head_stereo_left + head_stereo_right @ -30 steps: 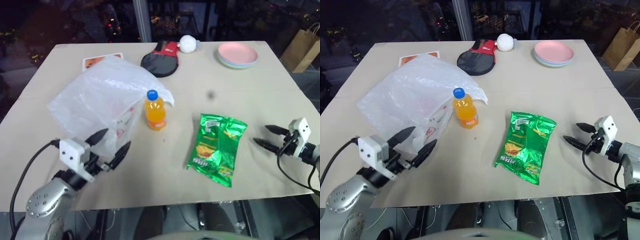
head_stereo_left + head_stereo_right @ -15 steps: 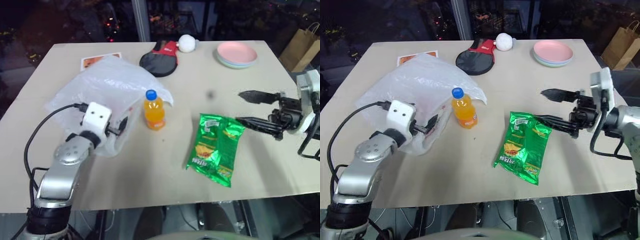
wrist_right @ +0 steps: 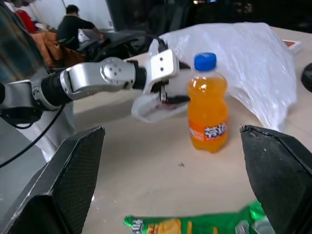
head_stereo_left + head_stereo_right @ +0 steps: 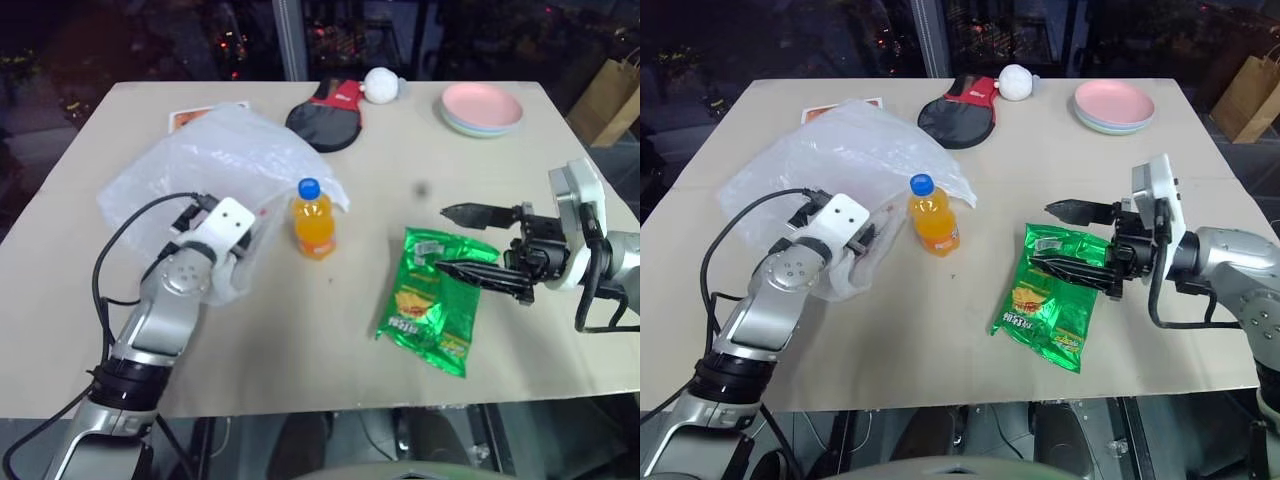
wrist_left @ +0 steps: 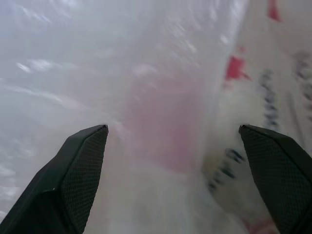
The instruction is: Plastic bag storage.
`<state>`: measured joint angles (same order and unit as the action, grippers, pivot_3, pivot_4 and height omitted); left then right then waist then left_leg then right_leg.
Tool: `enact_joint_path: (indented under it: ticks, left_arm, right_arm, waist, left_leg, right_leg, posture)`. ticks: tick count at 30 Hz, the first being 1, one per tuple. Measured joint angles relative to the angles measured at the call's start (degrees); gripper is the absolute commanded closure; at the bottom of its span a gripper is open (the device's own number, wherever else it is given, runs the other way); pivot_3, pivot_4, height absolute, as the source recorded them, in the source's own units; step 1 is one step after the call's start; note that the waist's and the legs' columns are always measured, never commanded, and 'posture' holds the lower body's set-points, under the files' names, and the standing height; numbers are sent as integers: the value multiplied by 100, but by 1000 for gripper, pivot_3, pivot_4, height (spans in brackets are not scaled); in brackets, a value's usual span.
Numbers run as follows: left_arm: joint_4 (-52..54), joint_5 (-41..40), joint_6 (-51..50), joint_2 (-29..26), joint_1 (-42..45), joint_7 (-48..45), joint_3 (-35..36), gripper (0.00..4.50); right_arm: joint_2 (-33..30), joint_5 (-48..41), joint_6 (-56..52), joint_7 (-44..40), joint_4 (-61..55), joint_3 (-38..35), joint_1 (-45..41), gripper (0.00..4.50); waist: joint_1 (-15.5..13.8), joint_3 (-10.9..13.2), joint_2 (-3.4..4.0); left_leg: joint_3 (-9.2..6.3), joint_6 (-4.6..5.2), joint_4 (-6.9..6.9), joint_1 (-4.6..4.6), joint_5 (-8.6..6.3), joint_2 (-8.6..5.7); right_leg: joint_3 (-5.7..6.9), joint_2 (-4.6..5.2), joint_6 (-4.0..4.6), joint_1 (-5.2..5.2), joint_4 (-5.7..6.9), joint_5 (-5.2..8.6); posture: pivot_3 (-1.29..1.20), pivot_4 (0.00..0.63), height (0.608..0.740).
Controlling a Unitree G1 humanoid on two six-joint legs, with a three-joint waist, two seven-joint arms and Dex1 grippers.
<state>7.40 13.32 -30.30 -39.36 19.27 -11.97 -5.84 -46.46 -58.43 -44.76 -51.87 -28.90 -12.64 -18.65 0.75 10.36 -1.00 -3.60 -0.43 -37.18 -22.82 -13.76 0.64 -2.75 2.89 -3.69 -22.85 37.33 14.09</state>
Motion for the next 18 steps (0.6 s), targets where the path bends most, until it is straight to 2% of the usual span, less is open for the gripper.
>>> enact_joint_path:
  ticks: [2, 5, 9, 11, 13, 18]
  left_arm:
    - [30, 122, 67, 8, 72, 47, 3, 52]
    - [87, 321, 19, 4, 45, 44, 6, 876]
    - [81, 638, -109, -145, -125, 1, 2, 2497]
    - [80, 768, -131, -251, -133, -72, 5, 3636]
    - [100, 856, -119, -347, -163, -215, -1, 4263]
    - [668, 871, -36, -453, -576, -678, 30, 4263]
  right_arm:
    - [4, 38, 41, -7, 7, 0, 24, 0]
    - [54, 156, 132, -9, 24, 3, 87, 0]
    - [119, 192, 186, -13, 57, 5, 87, 0]
    - [163, 200, 233, -14, 97, 39, 83, 0]
    - [187, 245, 266, -30, 123, 83, 61, 0]
    - [199, 380, 315, -43, 252, 100, 45, 0]
  waist:
    - [1, 0, 0]
    - [2, 0, 0]
    - [4, 0, -1]
    - [2, 1, -1]
    - [0, 1, -2]
    - [1, 1, -2]
  left_leg:
    - [0, 0, 0, 0, 0, 0]
    - [1, 0, 0, 0, 0, 0]
    - [2, 0, 0, -1, 0, 0]
    - [2, 0, 0, 0, 0, 0]
    - [3, 0, -2, 0, 0, -1]
    - [6, 0, -1, -5, 0, -1]
  right_leg:
    - [0, 0, 0, 0, 1, 0]
    - [-1, 0, 0, -1, 3, 0]
    - [-2, -1, 0, -8, 11, 0]
    - [-3, 0, 0, -9, 15, 0]
    - [-3, 0, 0, -9, 16, 0]
    - [-6, 2, 1, -14, 17, 0]
  posture:
    - [0, 150, 740]
    - [0, 150, 740]
    - [0, 150, 740]
    - [0, 150, 740]
    - [0, 150, 740]
    - [0, 150, 740]
